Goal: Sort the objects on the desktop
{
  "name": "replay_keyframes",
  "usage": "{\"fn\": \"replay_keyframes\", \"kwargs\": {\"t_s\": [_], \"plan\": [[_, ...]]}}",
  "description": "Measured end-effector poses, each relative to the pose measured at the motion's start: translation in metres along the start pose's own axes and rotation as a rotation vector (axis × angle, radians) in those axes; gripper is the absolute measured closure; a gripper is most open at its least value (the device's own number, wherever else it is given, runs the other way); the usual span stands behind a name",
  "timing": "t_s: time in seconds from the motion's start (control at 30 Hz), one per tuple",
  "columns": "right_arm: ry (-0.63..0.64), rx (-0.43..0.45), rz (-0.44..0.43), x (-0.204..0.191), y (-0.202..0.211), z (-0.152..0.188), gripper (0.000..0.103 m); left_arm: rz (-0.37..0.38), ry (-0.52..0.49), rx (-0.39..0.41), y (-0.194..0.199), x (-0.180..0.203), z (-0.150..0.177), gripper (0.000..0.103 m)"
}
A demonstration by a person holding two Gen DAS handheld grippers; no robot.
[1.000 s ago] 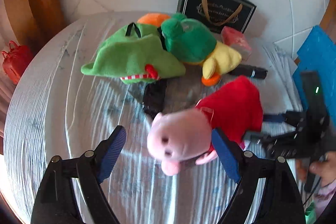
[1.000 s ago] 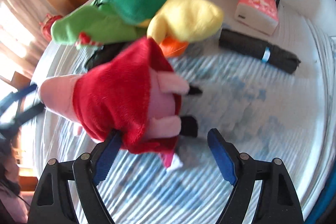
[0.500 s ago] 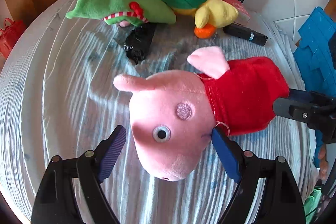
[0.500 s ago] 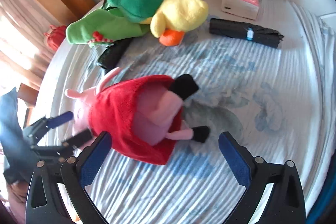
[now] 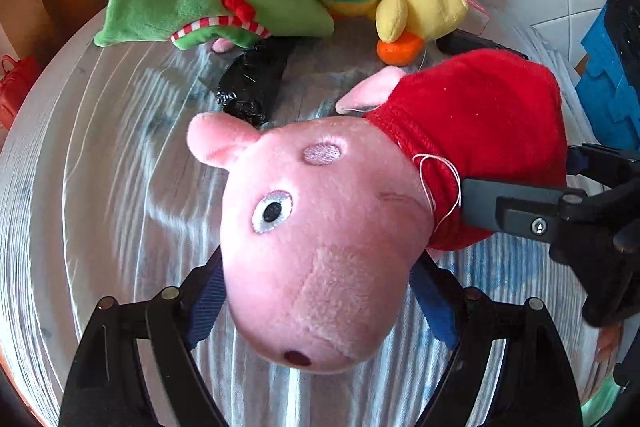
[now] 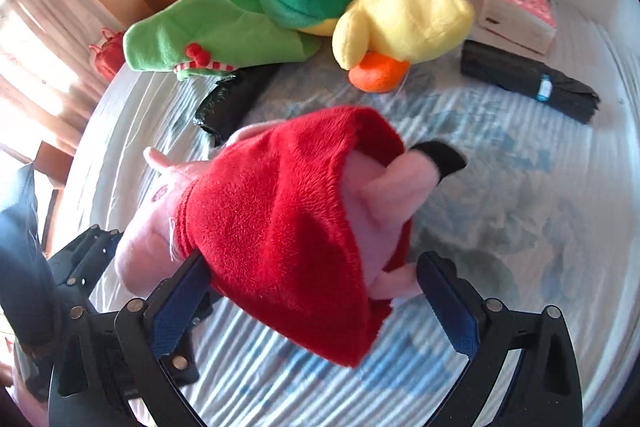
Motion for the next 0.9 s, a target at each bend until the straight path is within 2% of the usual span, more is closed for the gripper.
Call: {"fn": "replay_keyframes", "kwargs": {"t_s": [0.1,0.17,0.2,0.23,0.37,0.5,0.67,0.77,0.8,0.83,0.9], "plan": [[0.000,0.031,-0.019,-0.002,-0.003,-0.006,0.000,-0.009,-0.006,0.020,-0.005,-0.001,-0.005,0.020],[0.030,0.048,0.002,-0.004,-0.002,-0.010,0.000,-0.003,-0.018,0.044,-0.003,-0.001,-0.006,0.025],[0.035,0.044,0.010,-0.004,-0.001,-0.010,0.005,-0.006,-0.026,0.055,-0.001,-0.001,-0.006,0.030],[0.042,0.050,0.005,-0.006,0.001,-0.011,0.015,-0.011,-0.031,0.068,0.001,-0.001,-0.006,0.033],[0.093,0.093,0.049,-0.014,0.019,-0.006,0.020,-0.007,-0.039,0.109,0.017,0.002,-0.005,0.037],[0.111,0.158,0.054,-0.020,0.051,0.004,0.021,-0.016,-0.073,0.185,0.051,0.012,-0.006,0.037],[0.107,0.234,0.089,-0.022,0.104,0.016,0.021,0.012,-0.116,0.297,0.104,0.030,-0.012,0.037],[0.097,0.283,0.118,-0.022,0.132,0.027,0.026,0.035,-0.148,0.382,0.141,0.051,-0.017,0.038],[0.081,0.313,0.106,-0.021,0.145,0.032,0.035,0.052,-0.174,0.395,0.150,0.060,-0.019,0.038],[0.064,0.328,0.099,-0.017,0.156,0.036,0.053,0.066,-0.195,0.403,0.157,0.069,-0.020,0.040],[0.026,0.329,0.113,-0.009,0.170,0.041,0.066,0.074,-0.214,0.420,0.165,0.082,-0.022,0.041]]}}
Point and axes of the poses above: each gripper's, at about its wrist camera, not at the fingertips, and y roughly against the way its jaws point, x to its right, z to its underside, the point moved 4 cm from there along -y, roughly the way its jaws point, and after that the axes turned 2 degrees about z, right-handed, at the moved point
